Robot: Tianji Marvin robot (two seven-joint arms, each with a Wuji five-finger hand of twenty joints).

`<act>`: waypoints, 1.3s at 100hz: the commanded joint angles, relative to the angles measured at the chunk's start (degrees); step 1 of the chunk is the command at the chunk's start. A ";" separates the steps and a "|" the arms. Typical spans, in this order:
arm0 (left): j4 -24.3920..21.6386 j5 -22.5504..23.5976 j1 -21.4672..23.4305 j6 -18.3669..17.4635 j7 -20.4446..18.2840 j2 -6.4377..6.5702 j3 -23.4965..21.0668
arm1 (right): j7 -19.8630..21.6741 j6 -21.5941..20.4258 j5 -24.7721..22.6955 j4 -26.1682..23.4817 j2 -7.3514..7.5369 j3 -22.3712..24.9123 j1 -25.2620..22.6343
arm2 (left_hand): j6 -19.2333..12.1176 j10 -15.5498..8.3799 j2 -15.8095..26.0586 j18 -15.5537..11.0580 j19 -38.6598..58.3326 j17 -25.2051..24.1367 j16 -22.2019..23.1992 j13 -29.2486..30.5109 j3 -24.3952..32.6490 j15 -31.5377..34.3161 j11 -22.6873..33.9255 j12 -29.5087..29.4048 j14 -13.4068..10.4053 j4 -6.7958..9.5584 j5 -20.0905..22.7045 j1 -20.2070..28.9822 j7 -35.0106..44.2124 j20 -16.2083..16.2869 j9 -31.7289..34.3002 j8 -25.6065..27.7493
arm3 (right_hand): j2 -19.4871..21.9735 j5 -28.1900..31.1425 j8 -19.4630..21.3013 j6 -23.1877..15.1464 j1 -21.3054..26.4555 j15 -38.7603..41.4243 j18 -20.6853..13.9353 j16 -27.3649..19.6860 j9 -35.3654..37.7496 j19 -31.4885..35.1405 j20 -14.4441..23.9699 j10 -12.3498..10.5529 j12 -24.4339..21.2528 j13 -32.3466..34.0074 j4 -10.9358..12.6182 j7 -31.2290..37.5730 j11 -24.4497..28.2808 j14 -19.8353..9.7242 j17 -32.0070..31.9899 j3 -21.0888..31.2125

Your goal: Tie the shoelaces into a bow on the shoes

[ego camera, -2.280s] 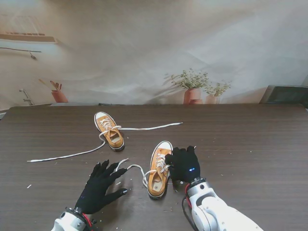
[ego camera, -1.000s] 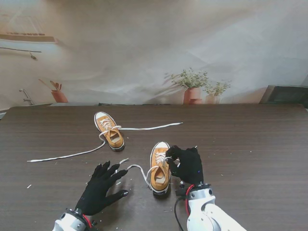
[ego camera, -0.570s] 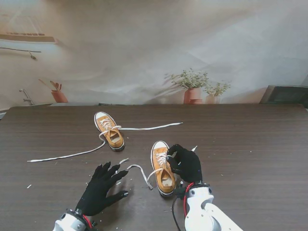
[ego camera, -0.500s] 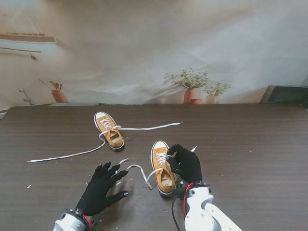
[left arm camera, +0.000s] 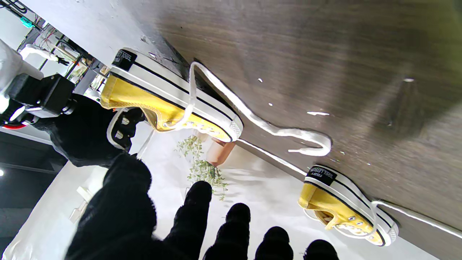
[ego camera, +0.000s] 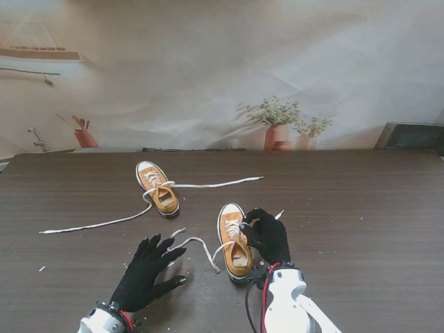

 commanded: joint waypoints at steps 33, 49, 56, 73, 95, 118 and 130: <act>-0.58 0.30 0.46 -0.05 -0.53 0.04 -0.04 | 4.72 5.83 7.68 -4.88 -0.42 1.36 -1.94 | 0.45 0.34 0.58 -0.68 -0.50 -0.36 1.88 0.77 -0.92 -0.09 0.28 0.92 -0.50 -1.00 0.81 1.12 -0.18 0.22 0.34 0.35 | -0.20 2.48 -1.14 -0.29 3.67 24.58 7.71 11.14 3.07 23.86 7.94 1.24 4.23 2.09 1.39 4.05 3.59 -4.00 16.99 -1.37; -0.76 0.50 0.65 -0.30 -0.33 0.03 -0.24 | 8.85 9.08 11.81 -8.24 0.27 2.81 -3.65 | 0.48 0.43 0.52 -0.56 -0.45 -0.34 1.92 1.02 -0.81 -0.02 0.46 1.00 -0.37 -0.96 1.11 1.41 -0.07 0.25 0.78 0.39 | 0.49 2.18 -1.68 -0.53 4.17 36.58 3.14 18.06 2.18 40.09 26.25 2.31 6.13 2.26 1.86 3.44 4.82 -9.10 20.69 -3.11; -1.38 0.81 1.07 -0.19 0.20 -0.04 -0.33 | 11.48 10.22 10.88 -9.46 1.19 3.72 -4.56 | 0.82 0.56 0.34 0.93 0.33 -0.52 2.11 2.31 -0.74 0.25 0.77 1.15 0.82 -0.95 1.97 1.84 0.20 1.45 1.98 0.46 | 1.00 2.21 -2.29 -1.12 4.06 38.03 2.92 19.17 1.94 45.12 29.87 2.04 7.51 2.02 2.07 2.91 6.42 -6.00 21.02 -4.25; -4.26 7.41 1.63 1.54 1.96 0.52 -0.86 | 18.42 10.77 2.13 -11.28 4.28 6.36 -6.60 | 1.53 1.56 -2.74 7.42 6.66 3.59 6.83 13.48 0.41 3.82 2.93 2.25 5.11 0.36 6.65 2.47 1.66 12.60 9.49 1.07 | 0.23 4.03 -4.18 -1.62 2.96 38.55 2.96 20.99 2.86 48.38 32.24 1.18 9.50 1.89 2.07 1.30 7.74 -4.08 21.16 -4.37; -12.81 24.73 1.26 11.51 -5.74 3.15 0.02 | 23.64 10.90 -0.09 -13.61 5.99 8.92 -8.58 | 0.30 -0.19 -8.19 11.34 23.77 15.09 20.96 20.69 2.72 16.78 10.73 10.39 5.00 1.59 9.28 1.60 5.38 34.53 13.85 5.19 | 0.74 4.34 -4.34 -1.77 2.84 38.15 3.39 21.19 2.67 48.07 32.35 1.24 10.45 1.91 2.02 0.31 7.92 -3.31 21.07 -4.87; -15.28 31.31 -2.10 22.06 -14.77 4.26 8.88 | 27.68 11.84 0.44 -15.09 6.91 11.37 -9.96 | 1.16 -0.11 -10.60 9.53 52.12 9.34 22.84 19.06 2.89 24.54 14.82 15.08 4.67 2.07 9.73 0.15 8.35 31.19 13.23 9.95 | 1.46 4.19 -4.00 -1.87 3.11 37.91 3.71 21.01 2.30 47.33 32.23 1.19 10.99 1.95 2.13 -0.19 7.80 -3.44 21.04 -5.81; -13.94 31.32 -4.68 27.65 -17.21 4.44 14.28 | 28.02 12.09 0.75 -15.42 6.96 12.39 -10.48 | 2.19 0.45 -10.69 9.82 53.54 10.06 22.66 19.22 2.43 24.77 14.96 15.26 5.38 1.94 9.42 -0.68 8.35 30.56 13.00 10.33 | 1.65 4.17 -3.85 -1.81 3.35 37.87 3.81 20.93 2.11 47.18 32.24 1.23 11.20 1.95 2.25 -0.34 7.74 -3.40 21.04 -6.10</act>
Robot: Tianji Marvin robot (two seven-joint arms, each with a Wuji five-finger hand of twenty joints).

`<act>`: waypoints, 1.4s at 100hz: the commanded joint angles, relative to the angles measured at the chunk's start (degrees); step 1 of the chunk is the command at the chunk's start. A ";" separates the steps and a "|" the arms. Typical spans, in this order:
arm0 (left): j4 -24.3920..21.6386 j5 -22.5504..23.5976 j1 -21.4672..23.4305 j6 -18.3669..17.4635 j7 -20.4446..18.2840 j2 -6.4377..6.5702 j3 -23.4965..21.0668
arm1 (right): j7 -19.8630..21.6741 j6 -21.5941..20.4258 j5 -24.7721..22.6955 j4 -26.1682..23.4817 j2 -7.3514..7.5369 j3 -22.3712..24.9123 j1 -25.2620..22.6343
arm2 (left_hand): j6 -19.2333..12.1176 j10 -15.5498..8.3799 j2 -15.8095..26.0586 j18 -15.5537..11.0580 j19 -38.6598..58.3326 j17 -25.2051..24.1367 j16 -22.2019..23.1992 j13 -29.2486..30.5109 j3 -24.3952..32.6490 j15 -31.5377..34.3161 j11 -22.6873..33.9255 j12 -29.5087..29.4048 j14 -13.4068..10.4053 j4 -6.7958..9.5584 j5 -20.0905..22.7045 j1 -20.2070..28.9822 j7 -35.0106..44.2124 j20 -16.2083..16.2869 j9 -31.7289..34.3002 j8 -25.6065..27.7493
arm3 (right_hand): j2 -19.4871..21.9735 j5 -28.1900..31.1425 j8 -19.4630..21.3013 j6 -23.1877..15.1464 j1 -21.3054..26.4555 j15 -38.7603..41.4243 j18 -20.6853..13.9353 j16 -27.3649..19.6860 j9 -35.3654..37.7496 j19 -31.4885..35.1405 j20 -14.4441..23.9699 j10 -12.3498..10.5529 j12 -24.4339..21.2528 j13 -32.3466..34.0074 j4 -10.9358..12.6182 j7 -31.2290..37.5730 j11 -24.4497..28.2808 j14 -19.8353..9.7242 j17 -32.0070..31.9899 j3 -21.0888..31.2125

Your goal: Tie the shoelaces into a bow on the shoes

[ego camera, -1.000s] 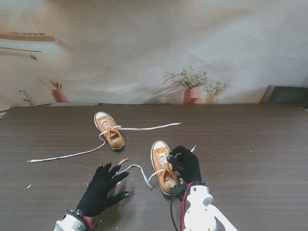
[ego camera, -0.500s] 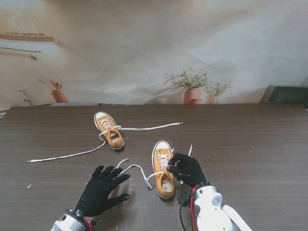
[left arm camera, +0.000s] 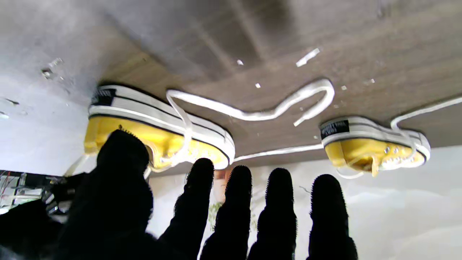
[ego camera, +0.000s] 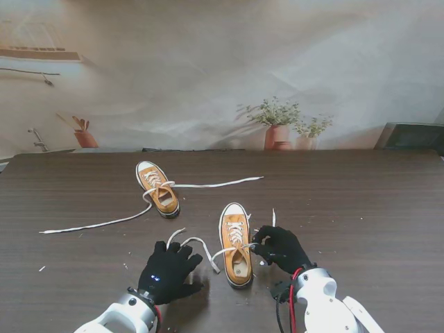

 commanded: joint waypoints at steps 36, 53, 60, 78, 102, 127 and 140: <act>9.64 -0.95 -8.71 11.89 8.77 -1.18 11.20 | 1.46 1.10 -0.05 -0.78 0.64 0.70 -0.57 | 4.02 0.64 -3.13 0.87 1.66 -1.12 0.62 -2.20 1.07 0.96 0.97 1.90 1.95 0.94 -2.56 -0.83 -3.37 -3.25 -3.69 0.20 | 1.98 1.74 0.07 -2.67 2.02 4.96 -0.39 0.80 1.80 14.55 0.98 1.25 1.32 1.41 1.94 1.05 2.00 -0.92 2.32 -2.04; 11.87 -4.06 -11.99 13.24 10.51 -1.70 13.88 | 2.23 1.24 -0.08 -1.00 0.83 0.59 -0.59 | 3.98 0.71 -3.41 1.10 2.42 -1.00 0.76 -1.90 1.67 1.77 1.50 1.90 1.75 0.95 -2.69 -0.66 -4.30 -3.61 -3.87 -0.38 | 2.19 1.75 0.21 -2.68 2.14 4.96 -0.34 0.68 1.61 14.42 0.99 1.28 1.56 1.41 2.00 0.95 1.98 -1.02 2.33 -2.30; 12.73 -4.72 -13.72 14.42 9.68 -1.77 15.46 | 2.31 1.24 -0.11 -1.09 0.85 0.57 -0.68 | 3.85 0.64 -3.21 1.00 2.65 -0.80 0.77 -1.64 1.84 2.02 1.60 1.83 1.56 0.90 -2.53 -0.69 -4.36 -3.74 -3.76 -0.48 | 2.19 1.65 0.33 -2.58 2.19 4.97 -0.33 0.66 1.60 14.40 1.00 1.29 1.62 1.41 2.02 0.98 2.00 -1.04 2.33 -2.35; 16.91 -8.01 -19.06 17.63 10.59 -2.47 20.05 | 2.50 1.03 -0.23 -1.17 0.92 0.71 -0.87 | 3.76 0.98 -2.63 1.18 3.73 -0.03 1.02 -0.63 2.75 3.27 2.37 1.89 1.44 0.85 -1.25 0.00 -3.78 -4.01 -2.70 -0.50 | 2.27 1.61 0.54 -2.60 2.21 5.00 -0.32 0.62 1.56 14.37 1.02 1.20 1.79 1.41 2.05 0.97 2.10 -1.13 2.33 -2.41; 23.25 -14.05 -24.42 18.99 15.80 -4.27 24.59 | 2.82 0.81 0.16 -1.21 0.97 1.15 -1.07 | 2.14 1.36 5.49 1.63 8.40 1.68 1.59 1.93 5.38 7.58 5.12 2.45 1.52 -2.82 2.63 7.12 1.34 -4.65 0.95 0.53 | 2.37 1.64 0.74 -2.61 2.25 4.99 -0.32 0.55 1.56 14.28 1.02 1.20 1.91 1.41 2.07 0.87 2.07 -1.05 2.33 -2.53; 27.97 -19.36 -25.66 14.26 23.26 -6.21 24.77 | 3.75 0.67 0.53 -1.19 1.15 1.46 -1.11 | 0.57 3.05 11.25 1.39 2.71 -1.89 -0.67 -0.13 -2.89 6.78 6.70 1.90 3.22 -6.55 9.50 22.97 18.40 -8.13 2.93 4.75 | 2.82 1.62 1.11 -2.53 2.37 5.03 -0.28 0.50 1.33 14.19 1.01 1.19 2.06 1.39 2.07 0.78 2.08 -0.90 2.33 -2.92; 29.82 -20.82 -25.09 8.60 29.36 -6.98 22.59 | 3.94 0.66 0.62 -1.23 1.18 1.65 -1.20 | 0.14 4.06 13.14 -1.50 -13.36 -9.33 -5.72 -6.71 -3.67 -1.16 6.52 1.38 3.35 -7.04 2.20 22.58 39.75 -17.11 0.44 13.94 | 2.93 1.64 1.22 -2.46 2.42 5.02 -0.26 0.48 1.28 14.14 1.00 1.23 2.16 1.39 2.10 0.76 2.18 -0.88 2.32 -3.04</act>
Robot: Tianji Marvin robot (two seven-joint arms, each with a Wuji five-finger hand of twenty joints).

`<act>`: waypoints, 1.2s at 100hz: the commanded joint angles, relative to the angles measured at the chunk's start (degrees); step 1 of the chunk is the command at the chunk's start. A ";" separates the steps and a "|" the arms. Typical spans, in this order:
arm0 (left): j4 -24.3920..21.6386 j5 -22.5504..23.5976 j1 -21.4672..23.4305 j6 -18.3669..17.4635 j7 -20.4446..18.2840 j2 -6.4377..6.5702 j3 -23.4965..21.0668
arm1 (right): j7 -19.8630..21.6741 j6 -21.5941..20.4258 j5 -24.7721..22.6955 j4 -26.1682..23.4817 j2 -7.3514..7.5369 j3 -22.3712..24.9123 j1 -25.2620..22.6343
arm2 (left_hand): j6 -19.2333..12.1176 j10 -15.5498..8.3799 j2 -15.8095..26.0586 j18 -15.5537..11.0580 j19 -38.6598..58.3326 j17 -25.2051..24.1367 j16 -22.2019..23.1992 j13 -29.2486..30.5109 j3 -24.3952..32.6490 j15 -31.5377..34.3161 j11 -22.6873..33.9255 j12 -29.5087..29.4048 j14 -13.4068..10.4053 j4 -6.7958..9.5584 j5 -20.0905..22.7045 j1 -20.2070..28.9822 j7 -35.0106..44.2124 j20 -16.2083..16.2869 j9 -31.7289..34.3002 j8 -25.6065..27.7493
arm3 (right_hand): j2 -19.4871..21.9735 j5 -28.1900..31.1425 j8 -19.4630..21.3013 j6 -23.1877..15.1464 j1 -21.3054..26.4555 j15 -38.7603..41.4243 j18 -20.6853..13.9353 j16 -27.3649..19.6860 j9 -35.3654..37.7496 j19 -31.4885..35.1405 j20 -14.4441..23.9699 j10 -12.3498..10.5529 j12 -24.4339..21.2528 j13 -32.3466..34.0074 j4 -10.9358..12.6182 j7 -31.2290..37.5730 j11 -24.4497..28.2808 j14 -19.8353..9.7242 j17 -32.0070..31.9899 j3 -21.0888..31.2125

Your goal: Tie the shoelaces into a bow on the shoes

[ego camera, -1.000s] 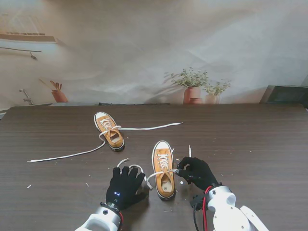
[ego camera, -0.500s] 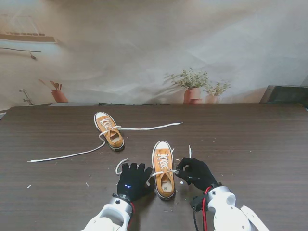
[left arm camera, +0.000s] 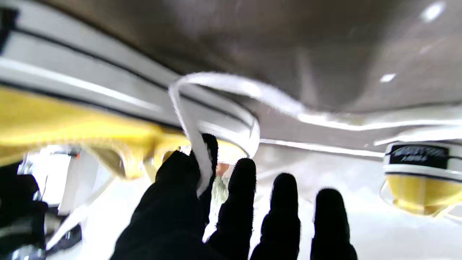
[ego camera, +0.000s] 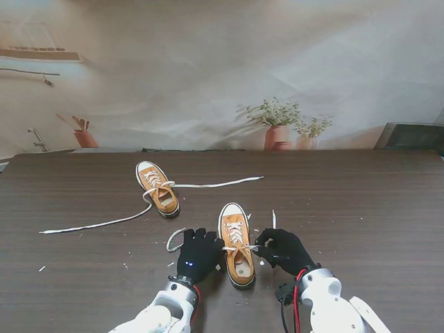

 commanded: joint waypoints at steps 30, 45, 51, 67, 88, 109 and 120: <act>3.63 -6.77 1.09 -11.61 11.06 -3.11 -4.26 | 1.27 -0.09 0.29 -0.56 0.37 0.30 -0.56 | 4.92 5.09 -9.46 -0.23 -19.87 2.24 -9.07 5.39 19.41 -5.78 0.89 -2.20 5.36 6.62 2.19 -14.51 22.05 -10.36 8.70 7.98 | 1.82 1.61 1.54 -2.42 2.42 4.93 -0.18 0.37 1.23 13.82 0.90 1.22 0.94 1.40 2.21 0.83 2.29 -0.91 2.29 -2.36; 5.85 -8.31 0.50 -14.56 15.88 -4.37 -4.10 | 1.17 0.14 0.31 -0.64 0.34 0.28 -0.69 | 6.88 3.56 -11.30 3.85 -11.79 9.41 -8.93 15.18 26.55 -2.01 4.20 -1.34 5.61 10.57 6.62 -21.80 27.88 -6.61 17.39 10.00 | 1.82 1.61 1.64 -2.25 2.47 4.89 -0.13 0.30 1.26 13.59 0.82 1.28 0.99 1.40 2.23 0.75 2.33 -0.93 2.28 -2.32; 6.86 -9.14 0.06 -16.14 17.66 -4.96 -3.96 | 1.22 0.26 0.37 -0.70 0.35 0.28 -0.71 | 8.01 2.73 -11.31 4.76 -8.75 12.18 -8.48 18.96 28.18 -0.35 5.85 -0.49 4.99 12.56 9.40 -24.12 29.43 -5.39 20.50 12.46 | 1.83 1.64 1.69 -2.26 2.44 4.87 -0.10 0.26 1.26 13.46 0.77 1.31 1.01 1.41 2.23 0.73 2.35 -1.00 2.28 -2.33; 9.57 -13.08 -0.95 -21.00 21.23 -6.97 -3.56 | 1.45 0.58 0.47 -0.71 0.38 0.11 -0.62 | 10.74 1.52 -13.60 7.82 -3.77 21.21 -7.52 28.65 31.69 2.97 9.17 1.21 4.27 15.46 16.17 -26.76 32.11 -4.38 27.72 19.68 | 1.84 1.66 1.75 -2.16 2.39 4.87 -0.05 0.19 1.29 13.27 0.70 1.36 1.09 1.42 2.22 0.63 2.46 -1.13 2.28 -2.29; 12.65 -16.15 -2.14 -23.18 26.38 -9.43 -2.76 | 1.52 0.95 0.68 -0.66 0.37 -0.17 -0.46 | 13.08 -0.83 -18.38 13.49 7.49 41.47 -8.74 47.87 38.58 9.65 17.45 5.08 2.48 15.43 23.60 -29.56 36.43 -11.22 39.00 21.04 | 1.85 1.70 1.80 -2.02 2.43 4.87 -0.03 0.11 1.34 13.14 0.65 1.45 1.10 1.42 2.21 0.58 2.48 -1.24 2.27 -2.24; 12.95 -20.10 -1.76 -25.91 26.84 -10.82 -3.51 | 1.72 1.11 0.88 -0.80 0.40 -0.45 -0.41 | 15.48 -3.10 -20.61 14.76 18.97 49.18 -6.02 51.86 40.32 23.07 27.42 11.09 -0.23 16.29 27.56 -29.79 41.89 -17.67 44.86 24.63 | 1.84 1.77 1.82 -1.73 2.43 4.91 -0.01 0.08 1.44 13.10 0.64 1.49 1.13 1.42 2.20 0.53 2.55 -1.34 2.28 -2.23; 12.48 -22.94 -1.16 -28.21 25.95 -11.49 -4.13 | 1.90 1.05 1.02 -1.08 0.44 -0.53 -0.55 | 16.77 -2.99 -21.43 15.70 24.37 50.31 -4.47 51.82 40.48 30.38 32.23 14.77 -0.66 16.16 27.70 -29.25 42.70 -16.07 45.27 26.65 | 1.87 1.76 1.84 -1.68 2.50 4.92 0.00 0.06 1.43 13.10 0.64 1.51 1.14 1.42 2.20 0.53 2.58 -1.41 2.28 -2.22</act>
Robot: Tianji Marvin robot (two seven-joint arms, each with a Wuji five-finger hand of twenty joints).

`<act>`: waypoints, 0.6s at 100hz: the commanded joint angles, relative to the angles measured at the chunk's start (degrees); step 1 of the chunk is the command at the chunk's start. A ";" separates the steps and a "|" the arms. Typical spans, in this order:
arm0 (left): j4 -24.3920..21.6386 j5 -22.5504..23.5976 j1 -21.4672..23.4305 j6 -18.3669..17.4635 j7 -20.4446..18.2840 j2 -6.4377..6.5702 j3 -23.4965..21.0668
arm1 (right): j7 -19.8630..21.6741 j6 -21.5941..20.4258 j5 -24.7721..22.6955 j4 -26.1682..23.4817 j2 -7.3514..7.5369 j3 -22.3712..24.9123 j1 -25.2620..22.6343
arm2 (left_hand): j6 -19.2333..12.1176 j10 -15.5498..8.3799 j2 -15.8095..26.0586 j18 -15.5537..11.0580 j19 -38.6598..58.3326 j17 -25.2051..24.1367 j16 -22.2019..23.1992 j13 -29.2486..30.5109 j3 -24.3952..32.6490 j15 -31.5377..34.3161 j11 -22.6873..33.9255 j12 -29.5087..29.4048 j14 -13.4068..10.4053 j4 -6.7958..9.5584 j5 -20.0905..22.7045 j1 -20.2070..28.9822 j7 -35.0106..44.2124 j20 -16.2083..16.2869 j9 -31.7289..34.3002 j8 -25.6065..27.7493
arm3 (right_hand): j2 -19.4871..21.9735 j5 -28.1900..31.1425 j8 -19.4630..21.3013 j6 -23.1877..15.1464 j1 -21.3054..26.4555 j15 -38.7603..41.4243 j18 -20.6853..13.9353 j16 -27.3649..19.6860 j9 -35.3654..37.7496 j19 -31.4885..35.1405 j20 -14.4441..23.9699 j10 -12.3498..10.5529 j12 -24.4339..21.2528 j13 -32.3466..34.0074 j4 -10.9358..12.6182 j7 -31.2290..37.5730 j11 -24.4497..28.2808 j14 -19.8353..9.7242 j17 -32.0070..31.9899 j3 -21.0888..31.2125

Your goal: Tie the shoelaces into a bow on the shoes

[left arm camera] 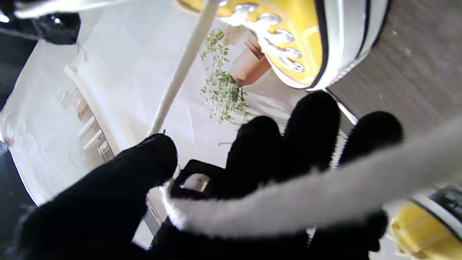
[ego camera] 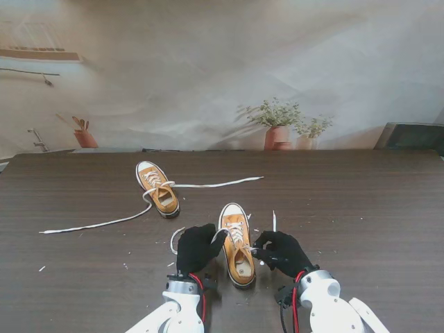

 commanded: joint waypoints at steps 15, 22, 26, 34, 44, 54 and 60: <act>-3.97 -2.26 2.24 1.14 -3.92 -0.55 -1.29 | 1.18 0.20 0.33 -1.20 0.31 -0.19 -0.68 | 11.75 -3.60 -2.85 6.81 10.34 3.46 4.19 2.72 2.10 12.50 8.91 5.43 -3.27 1.24 2.77 -0.26 3.08 3.76 4.31 3.06 | 1.88 1.59 1.65 -1.45 2.58 4.89 0.00 0.02 1.41 13.05 0.63 1.56 1.11 1.43 2.22 0.95 2.00 -1.53 2.27 -2.29; -6.52 -3.05 3.49 3.24 -6.53 0.05 -2.13 | 1.20 0.13 0.31 -1.32 0.32 -0.22 -0.78 | 12.39 -3.07 -3.18 7.30 11.24 3.71 4.53 2.85 1.68 14.19 9.76 5.70 -3.03 1.31 2.73 0.45 2.94 4.40 4.34 3.33 | 1.90 1.57 1.68 -1.46 2.60 4.88 -0.01 0.00 1.41 13.02 0.62 1.57 1.11 1.43 2.22 0.97 2.01 -1.56 2.27 -2.33; -8.17 -3.49 4.29 4.86 -8.39 0.52 -2.67 | 1.19 0.07 0.37 -1.32 0.32 -0.23 -0.79 | 12.52 -3.00 -3.20 6.99 12.33 3.93 4.88 2.68 1.14 15.49 10.26 5.91 -3.08 1.34 2.65 0.72 2.89 5.01 4.25 3.52 | 1.86 1.55 1.70 -1.40 2.66 4.88 -0.01 -0.01 1.41 13.01 0.61 1.57 1.10 1.43 2.24 0.97 2.01 -1.56 2.27 -2.34; -11.55 -5.21 5.98 7.84 -12.44 1.30 -3.78 | 1.17 -0.03 0.54 -1.33 0.31 -0.28 -0.82 | 13.21 -2.45 -2.33 6.34 15.55 4.79 5.87 2.71 -0.75 18.83 11.10 6.37 -3.19 1.32 1.74 1.80 2.79 6.76 4.20 4.43 | 1.95 1.53 1.72 -1.30 2.69 4.88 -0.01 -0.03 1.40 13.01 0.61 1.58 1.10 1.43 2.25 0.97 2.01 -1.56 2.28 -2.40; -13.58 -7.51 6.90 9.71 -15.63 1.74 -4.70 | 1.26 -0.34 0.79 -1.46 0.33 -0.30 -0.95 | 13.63 -1.58 -1.34 6.43 16.27 4.93 6.80 2.66 -2.51 21.74 12.73 7.32 -3.32 1.62 1.15 2.61 3.02 7.42 4.14 5.40 | 1.95 1.52 1.72 -1.26 2.72 4.89 -0.01 -0.04 1.32 13.00 0.61 1.65 1.12 1.44 2.26 0.97 2.06 -1.61 2.28 -2.46; -13.07 -10.75 6.36 8.27 -16.91 1.44 -5.01 | 1.47 -0.52 0.91 -1.69 0.39 -0.32 -1.13 | 13.78 -0.58 -1.03 8.63 13.09 3.88 7.07 2.61 -2.82 22.97 13.82 7.70 -2.21 1.88 1.30 2.63 3.13 6.37 4.13 5.53 | 1.97 1.51 1.73 -1.23 2.75 4.90 -0.01 -0.05 1.32 12.98 0.60 1.69 1.14 1.44 2.28 0.97 2.11 -1.64 2.27 -2.47; -13.45 -14.12 6.39 7.22 -19.13 1.42 -5.43 | 1.62 -0.56 0.98 -1.73 0.42 -0.33 -1.17 | 13.78 -0.32 -0.93 8.92 13.04 4.02 7.08 2.59 -2.86 23.16 13.98 7.72 -1.90 1.81 1.40 2.73 3.17 6.38 4.13 5.52 | 1.98 1.49 1.72 -1.16 2.77 4.90 -0.01 -0.06 1.31 12.95 0.59 1.70 1.14 1.44 2.28 0.96 2.12 -1.66 2.27 -2.50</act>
